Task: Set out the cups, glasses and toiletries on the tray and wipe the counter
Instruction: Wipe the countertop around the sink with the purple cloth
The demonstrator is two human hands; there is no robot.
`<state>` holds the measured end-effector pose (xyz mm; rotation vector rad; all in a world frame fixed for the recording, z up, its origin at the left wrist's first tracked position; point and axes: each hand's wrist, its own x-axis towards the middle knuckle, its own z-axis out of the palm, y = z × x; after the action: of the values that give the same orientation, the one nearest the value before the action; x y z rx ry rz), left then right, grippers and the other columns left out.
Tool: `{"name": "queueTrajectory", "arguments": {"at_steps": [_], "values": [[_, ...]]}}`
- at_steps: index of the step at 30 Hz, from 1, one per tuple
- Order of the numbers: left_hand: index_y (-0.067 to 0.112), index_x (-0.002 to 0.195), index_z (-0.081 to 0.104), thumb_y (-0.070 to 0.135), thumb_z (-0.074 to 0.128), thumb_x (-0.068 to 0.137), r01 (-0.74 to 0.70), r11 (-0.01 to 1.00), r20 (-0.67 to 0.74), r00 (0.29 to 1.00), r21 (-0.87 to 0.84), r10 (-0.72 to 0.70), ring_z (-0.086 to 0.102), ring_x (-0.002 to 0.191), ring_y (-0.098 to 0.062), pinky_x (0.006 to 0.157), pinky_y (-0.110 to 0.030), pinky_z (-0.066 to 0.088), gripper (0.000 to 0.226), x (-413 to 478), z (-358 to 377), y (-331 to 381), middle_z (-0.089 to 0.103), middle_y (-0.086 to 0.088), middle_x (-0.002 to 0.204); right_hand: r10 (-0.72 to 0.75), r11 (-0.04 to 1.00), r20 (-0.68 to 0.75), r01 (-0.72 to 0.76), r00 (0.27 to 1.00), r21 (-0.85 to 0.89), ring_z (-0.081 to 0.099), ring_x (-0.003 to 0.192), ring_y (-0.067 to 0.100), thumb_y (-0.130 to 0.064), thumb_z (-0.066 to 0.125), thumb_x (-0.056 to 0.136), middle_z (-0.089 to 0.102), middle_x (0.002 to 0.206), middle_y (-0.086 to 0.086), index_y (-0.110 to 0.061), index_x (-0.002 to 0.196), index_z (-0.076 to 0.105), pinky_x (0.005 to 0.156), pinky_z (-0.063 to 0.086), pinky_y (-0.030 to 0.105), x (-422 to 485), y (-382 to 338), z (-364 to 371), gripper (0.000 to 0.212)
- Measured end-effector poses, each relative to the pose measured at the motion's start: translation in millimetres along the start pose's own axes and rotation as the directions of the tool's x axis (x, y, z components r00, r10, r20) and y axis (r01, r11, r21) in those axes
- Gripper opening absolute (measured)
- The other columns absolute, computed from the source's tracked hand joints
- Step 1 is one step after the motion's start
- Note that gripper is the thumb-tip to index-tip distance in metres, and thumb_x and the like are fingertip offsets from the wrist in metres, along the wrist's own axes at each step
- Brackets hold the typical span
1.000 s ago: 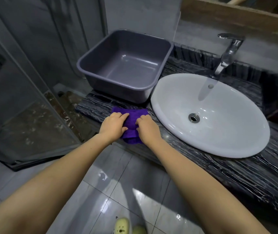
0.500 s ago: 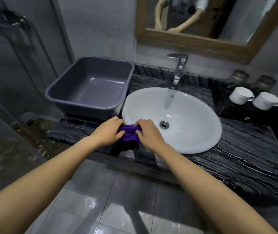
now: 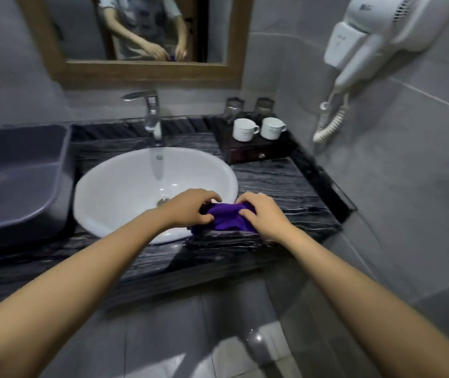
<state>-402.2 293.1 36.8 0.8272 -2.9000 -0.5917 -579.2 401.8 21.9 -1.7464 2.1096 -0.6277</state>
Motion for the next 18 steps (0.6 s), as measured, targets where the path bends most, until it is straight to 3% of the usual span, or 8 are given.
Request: {"name": "queueTrajectory", "arguments": {"at_steps": [3,10,15,18], "values": [[0.016,0.113,0.06,0.018,0.06,0.079,-0.084,0.996,0.015,0.996,-0.003,0.084,0.057,0.094,-0.021,0.08,-0.029,0.042,0.034,46,8,33,0.066,-0.006,0.108,0.066,0.997,-0.067,-0.067,0.996,-0.024,0.056,0.101,0.025,-0.017,0.057,0.089,0.063,0.107,0.01,-0.018,0.107,0.061,0.086,0.039,0.031,-9,41,-29,0.018],[0.007,0.109,0.065,0.01,0.053,0.082,-0.262,0.964,-0.04,0.964,0.051,0.264,0.059,0.101,-0.029,0.085,-0.036,0.045,0.029,151,38,92,0.068,-0.014,0.106,0.193,0.978,-0.208,-0.206,0.959,-0.039,0.055,0.1,0.025,-0.014,0.052,0.092,0.055,0.109,0.01,-0.015,0.108,0.056,0.086,0.039,0.029,-5,136,-79,0.017],[0.011,0.113,0.064,0.011,0.052,0.086,-0.275,0.96,-0.051,0.959,0.057,0.278,0.059,0.103,-0.027,0.087,-0.038,0.045,0.029,202,69,108,0.068,-0.01,0.109,0.243,0.962,-0.248,-0.266,0.938,-0.06,0.055,0.099,0.024,-0.016,0.051,0.093,0.056,0.113,0.01,-0.014,0.108,0.055,0.08,0.038,0.028,8,191,-79,0.016],[0.013,0.124,0.058,0.013,0.05,0.09,-0.218,0.975,0.024,0.976,0.042,0.217,0.056,0.114,-0.026,0.094,-0.035,0.043,0.035,214,100,102,0.064,-0.008,0.124,0.268,0.953,-0.188,-0.288,0.945,-0.091,0.055,0.104,0.029,-0.018,0.053,0.092,0.054,0.114,0.011,-0.011,0.112,0.055,0.087,0.042,0.034,4,214,-62,0.02]]}}
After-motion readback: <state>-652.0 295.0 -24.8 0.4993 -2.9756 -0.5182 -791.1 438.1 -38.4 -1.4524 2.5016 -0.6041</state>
